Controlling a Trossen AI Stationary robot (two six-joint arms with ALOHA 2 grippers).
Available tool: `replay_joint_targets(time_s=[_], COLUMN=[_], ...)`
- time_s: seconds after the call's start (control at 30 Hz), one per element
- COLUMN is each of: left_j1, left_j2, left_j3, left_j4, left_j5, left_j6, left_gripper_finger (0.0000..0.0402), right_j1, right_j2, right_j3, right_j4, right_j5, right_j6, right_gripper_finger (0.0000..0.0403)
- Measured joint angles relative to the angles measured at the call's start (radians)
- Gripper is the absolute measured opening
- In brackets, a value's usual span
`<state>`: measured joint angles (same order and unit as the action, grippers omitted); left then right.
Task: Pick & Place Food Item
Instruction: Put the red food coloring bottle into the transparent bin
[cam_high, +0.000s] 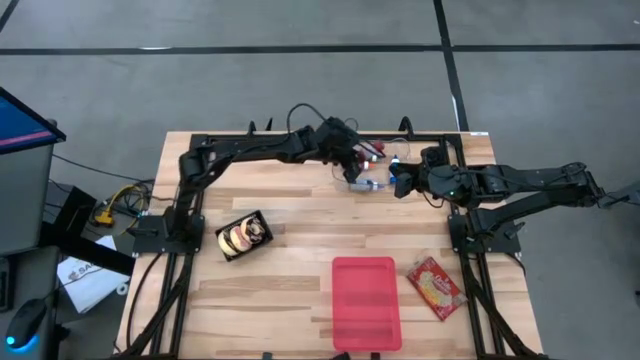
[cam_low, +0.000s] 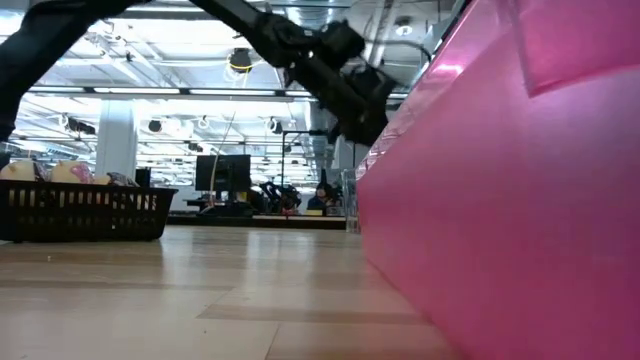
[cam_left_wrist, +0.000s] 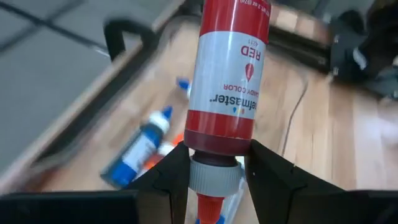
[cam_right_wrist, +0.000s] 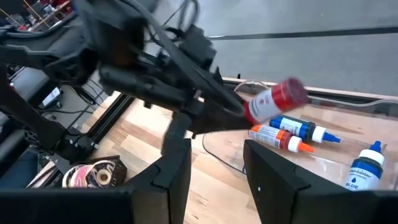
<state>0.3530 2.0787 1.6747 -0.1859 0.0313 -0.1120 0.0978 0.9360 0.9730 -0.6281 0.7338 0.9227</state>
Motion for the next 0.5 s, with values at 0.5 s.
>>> replay_joint_targets(time_s=[0.5], left_j1=[0.015], left_j2=[0.052], left_j3=[0.003], left_j4=[-0.113], left_j5=[0.021], left_j6=[0.04], left_gripper_finger=[0.0122], right_j1=[-0.001], right_j2=[0.0], right_j3=[0.0], right_j4=[-0.003], right_j5=[0.004], right_j6=[0.009], right_gripper_finger=[0.014])
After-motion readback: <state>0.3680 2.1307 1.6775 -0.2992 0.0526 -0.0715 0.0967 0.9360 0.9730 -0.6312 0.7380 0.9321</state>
